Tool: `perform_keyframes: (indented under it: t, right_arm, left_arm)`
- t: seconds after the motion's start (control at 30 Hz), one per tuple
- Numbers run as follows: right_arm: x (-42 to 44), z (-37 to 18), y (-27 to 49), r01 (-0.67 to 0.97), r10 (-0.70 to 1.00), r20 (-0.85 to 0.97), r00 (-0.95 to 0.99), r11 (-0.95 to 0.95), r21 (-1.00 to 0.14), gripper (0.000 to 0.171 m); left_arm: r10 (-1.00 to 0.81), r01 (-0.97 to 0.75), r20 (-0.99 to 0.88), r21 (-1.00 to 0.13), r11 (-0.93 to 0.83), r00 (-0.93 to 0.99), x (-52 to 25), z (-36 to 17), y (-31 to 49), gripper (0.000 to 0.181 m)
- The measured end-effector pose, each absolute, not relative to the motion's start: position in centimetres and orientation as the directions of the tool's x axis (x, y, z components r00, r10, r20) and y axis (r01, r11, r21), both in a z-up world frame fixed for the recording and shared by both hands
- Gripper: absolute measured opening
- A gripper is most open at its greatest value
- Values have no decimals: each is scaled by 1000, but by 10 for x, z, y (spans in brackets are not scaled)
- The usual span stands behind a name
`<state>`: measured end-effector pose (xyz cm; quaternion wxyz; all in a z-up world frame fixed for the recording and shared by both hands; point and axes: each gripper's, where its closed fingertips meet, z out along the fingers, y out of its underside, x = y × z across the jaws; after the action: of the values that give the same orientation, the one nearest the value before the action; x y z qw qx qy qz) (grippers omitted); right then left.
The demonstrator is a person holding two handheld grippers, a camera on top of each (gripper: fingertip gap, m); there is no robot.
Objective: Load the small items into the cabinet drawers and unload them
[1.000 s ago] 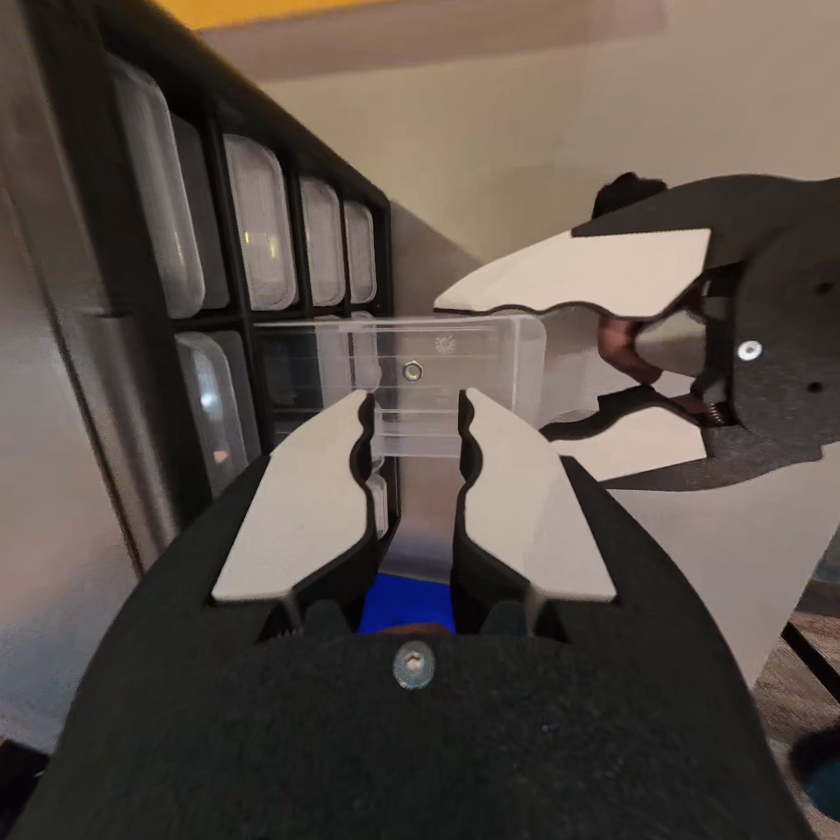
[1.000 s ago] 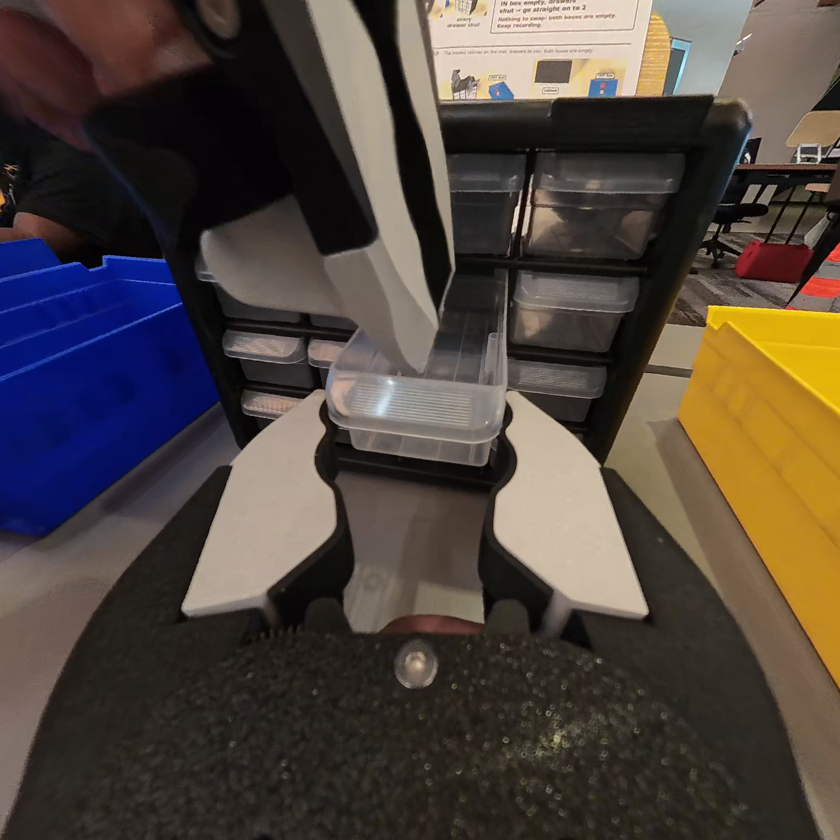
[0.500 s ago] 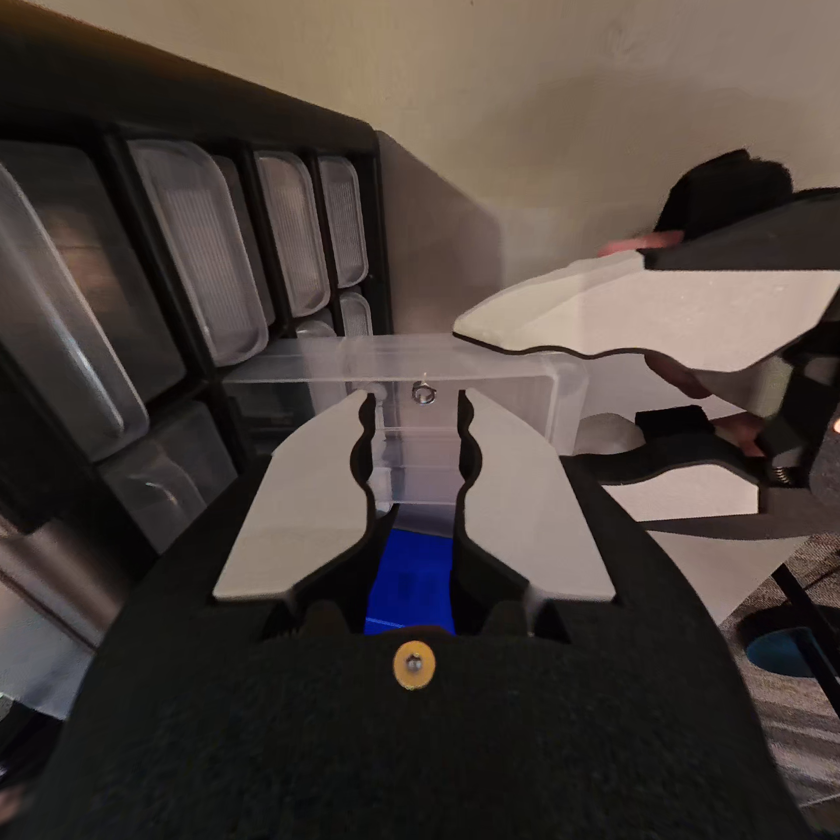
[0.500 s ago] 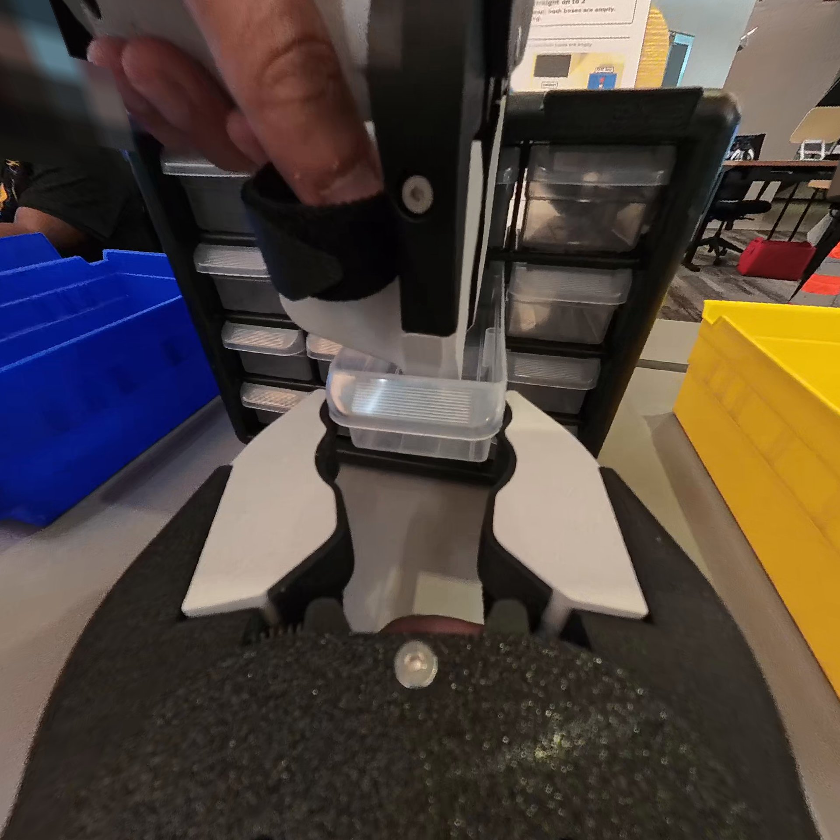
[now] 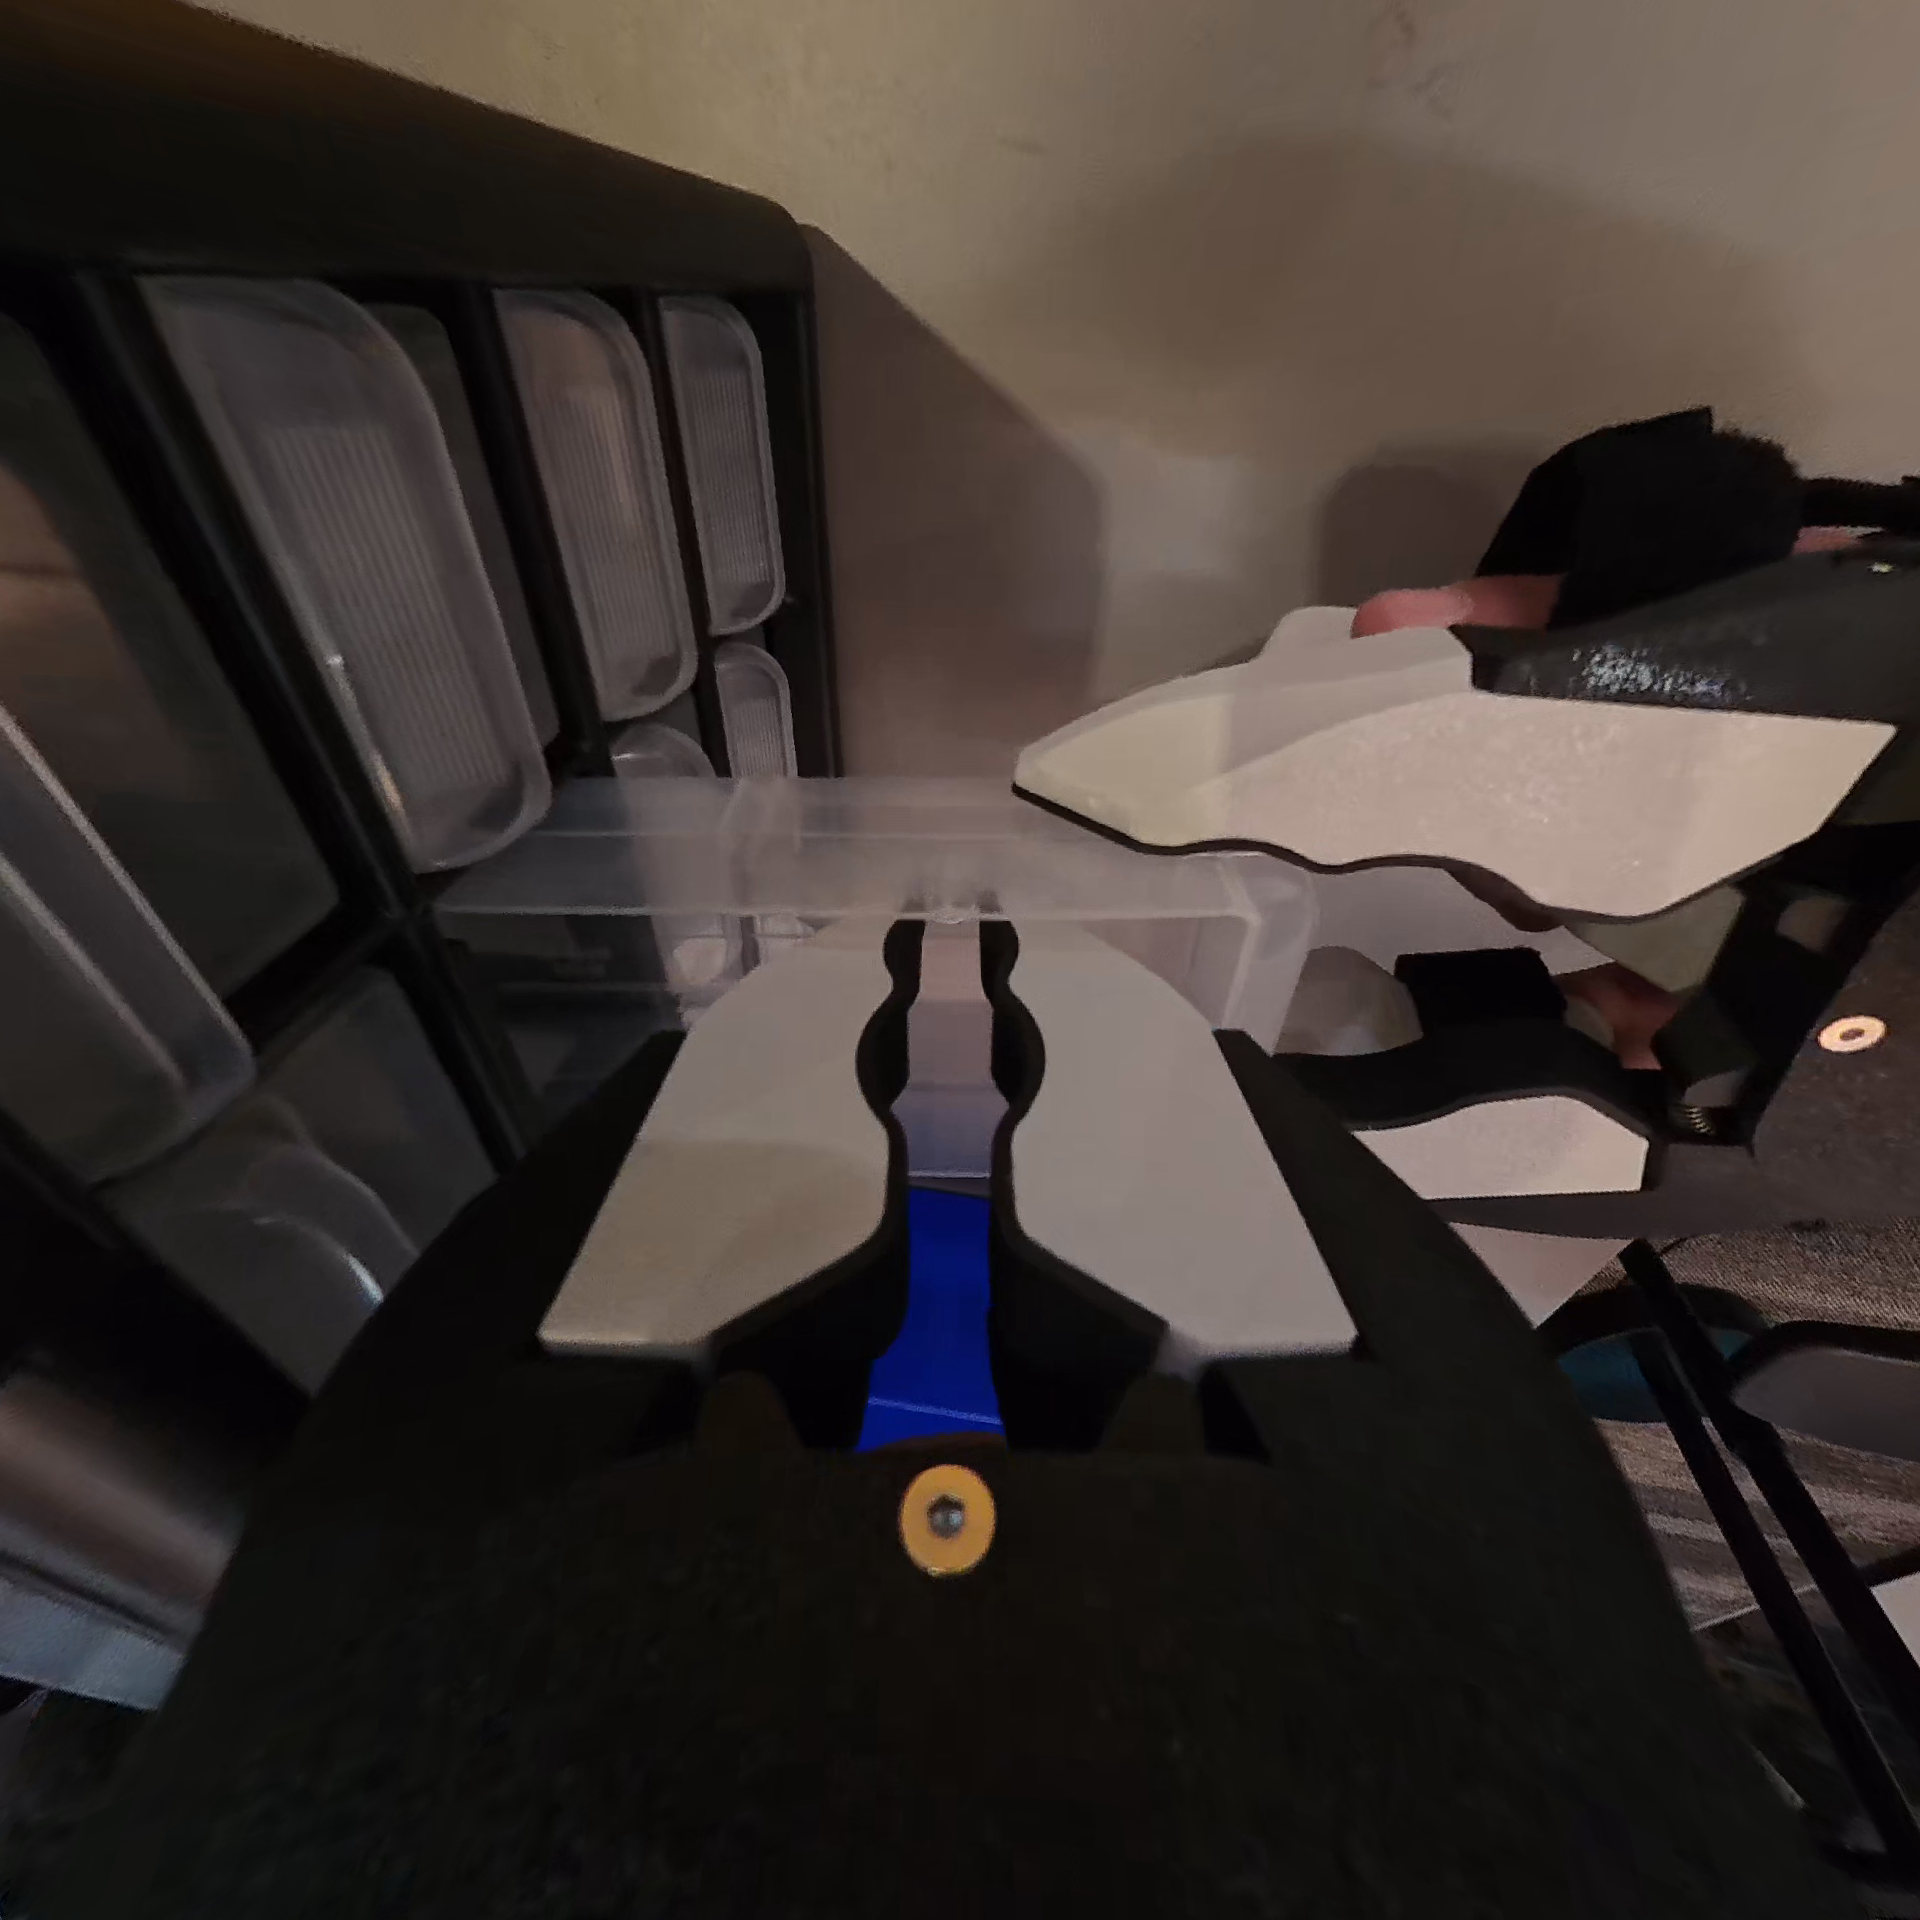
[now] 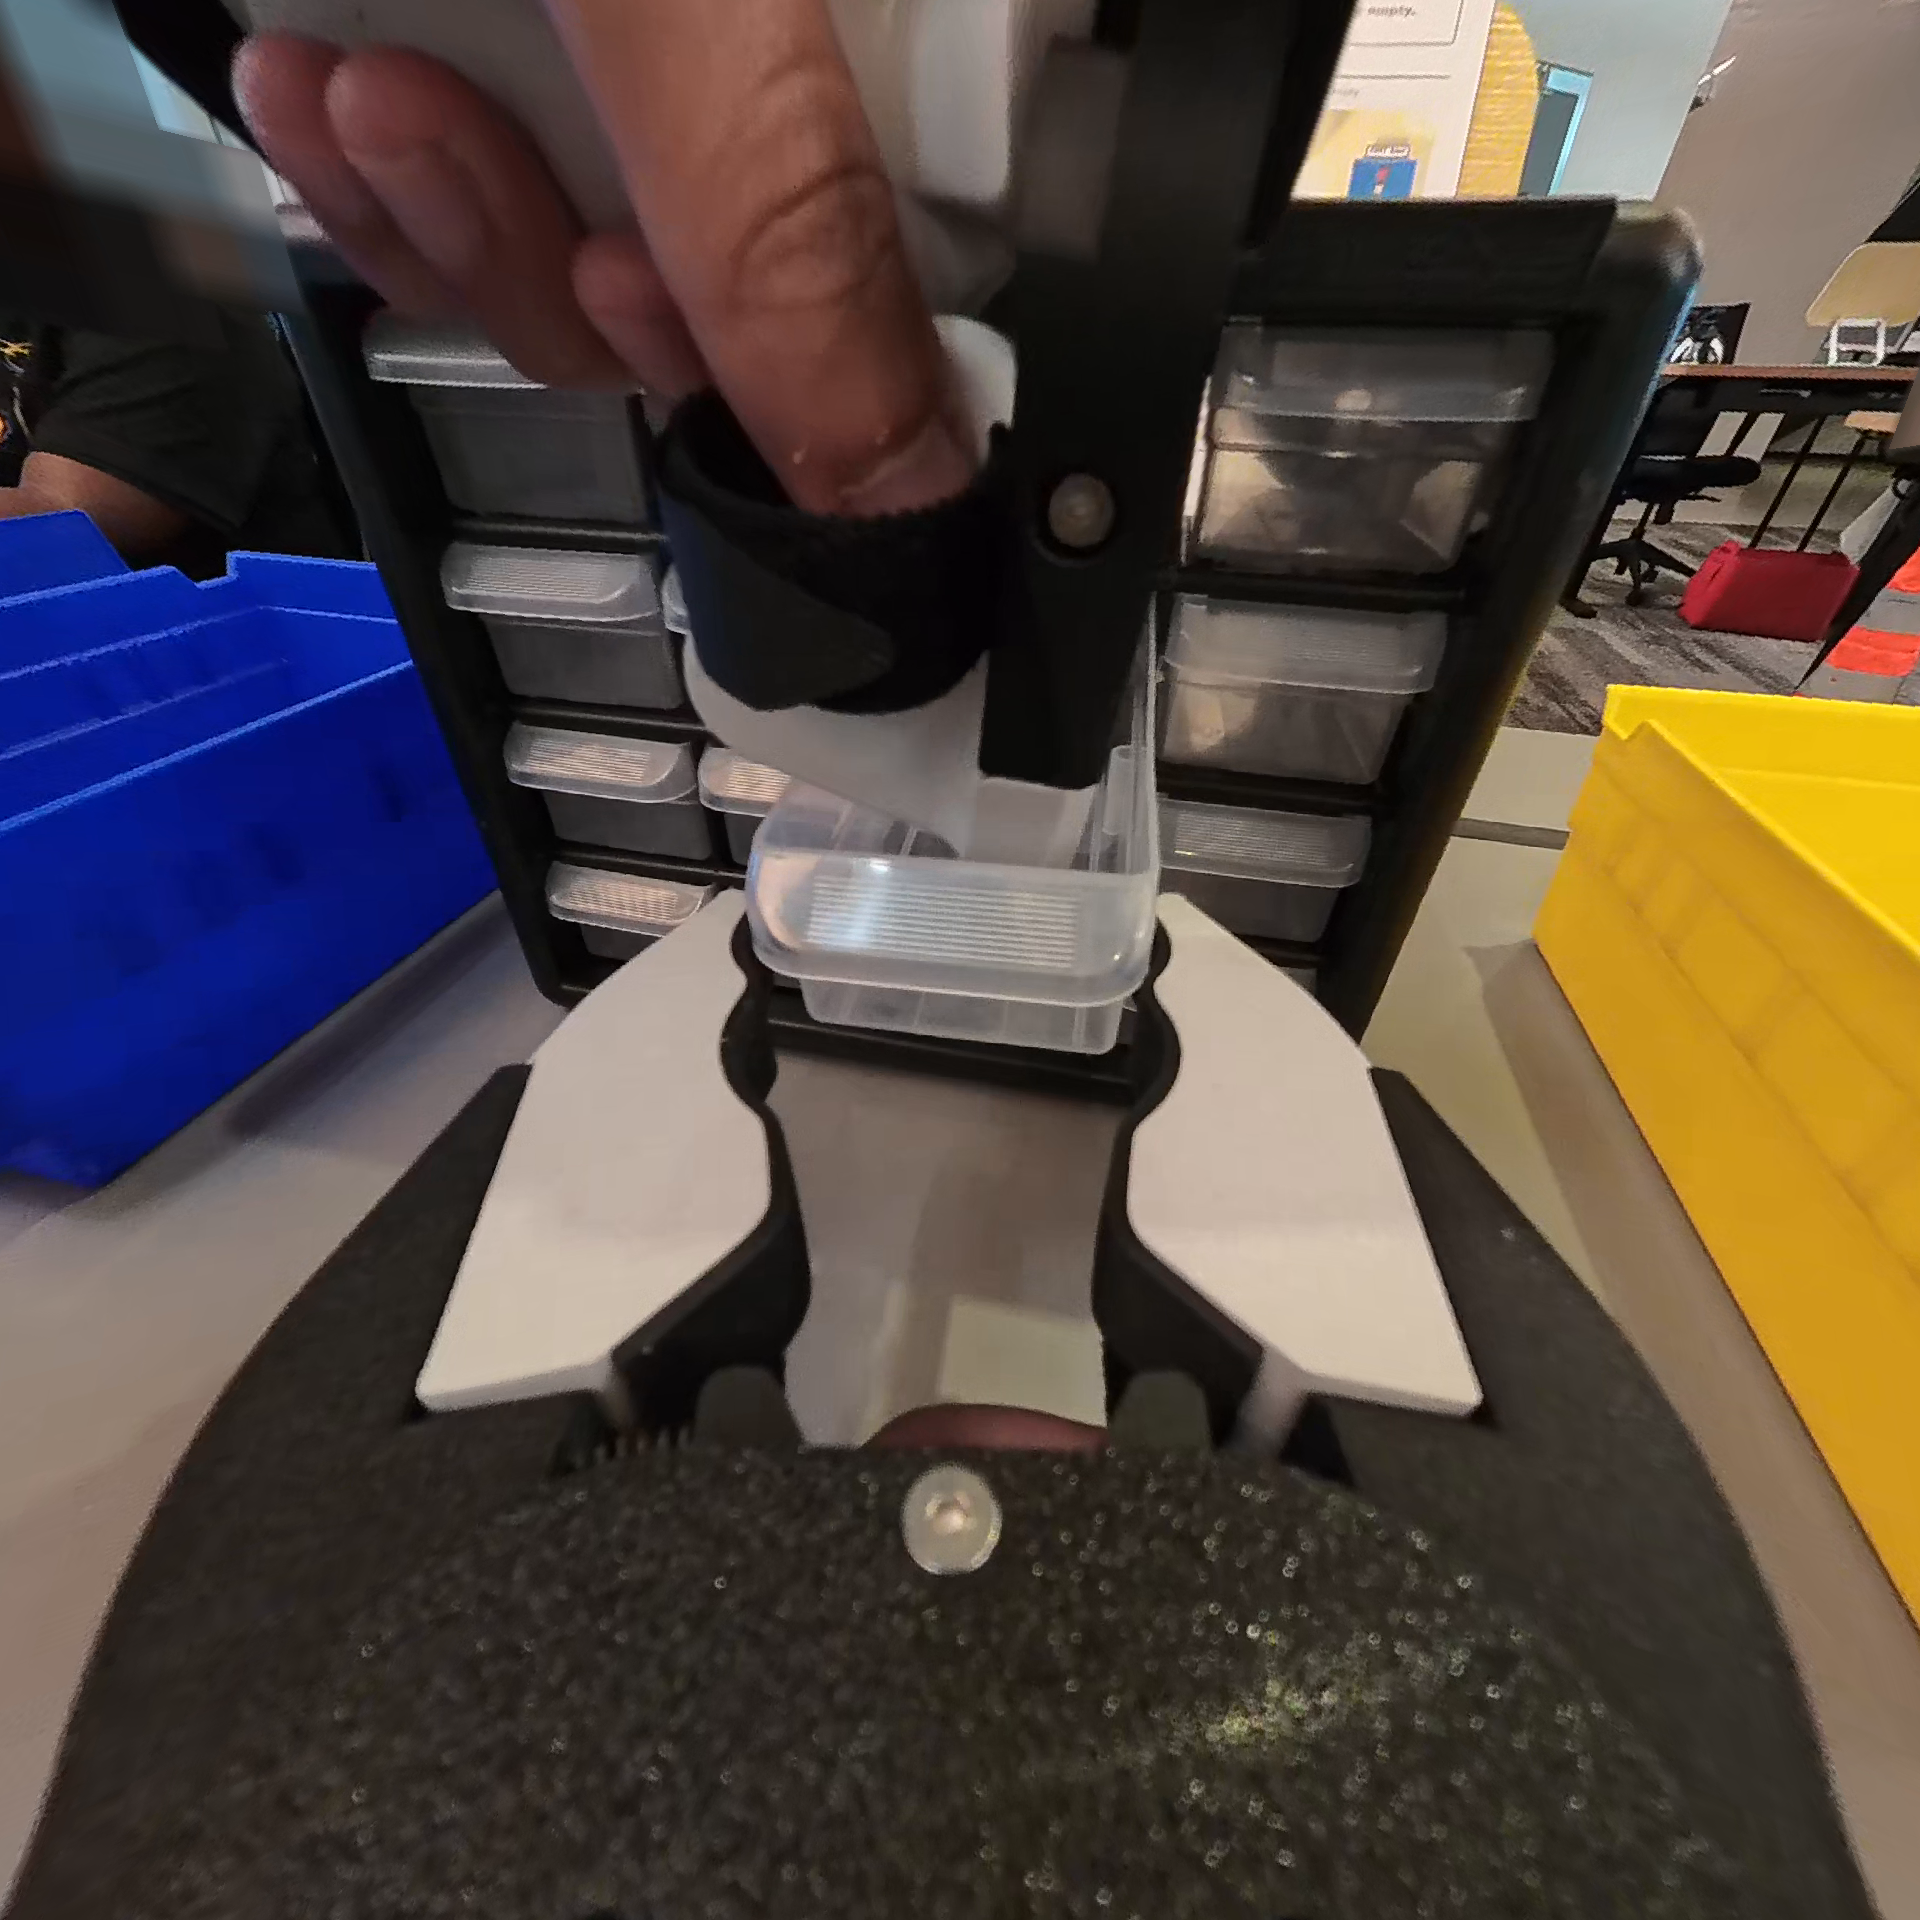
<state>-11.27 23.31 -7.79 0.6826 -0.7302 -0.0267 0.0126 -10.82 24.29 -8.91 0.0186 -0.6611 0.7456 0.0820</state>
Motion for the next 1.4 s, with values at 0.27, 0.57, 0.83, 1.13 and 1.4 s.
perform_keyframes:
  t: [0.27,0.57,0.83,1.13,1.4]
  right_arm:
    - [-112,-77,233,15,59,12,998,-62,-998,66]
    - [-112,-76,235,20,55,17,998,-56,-998,66]
    - [-108,-66,271,13,49,8,999,-99,-995,66]
    - [-102,-95,254,-100,145,-136,980,-232,-968,52]
    - [-114,-78,258,-24,216,-54,975,-138,-990,29]
  left_arm:
    - [-975,-990,-175,51,130,-137,-105,-82,245,10]
    - [-976,-844,-216,-523,117,-2,-122,-12,219,10]
    - [-927,-324,-57,-943,-72,371,-189,-12,148,10]
    - [-817,-110,175,-954,-278,549,-213,-79,75,10]
    - [-860,-100,202,-955,-279,468,-191,-93,56,10]
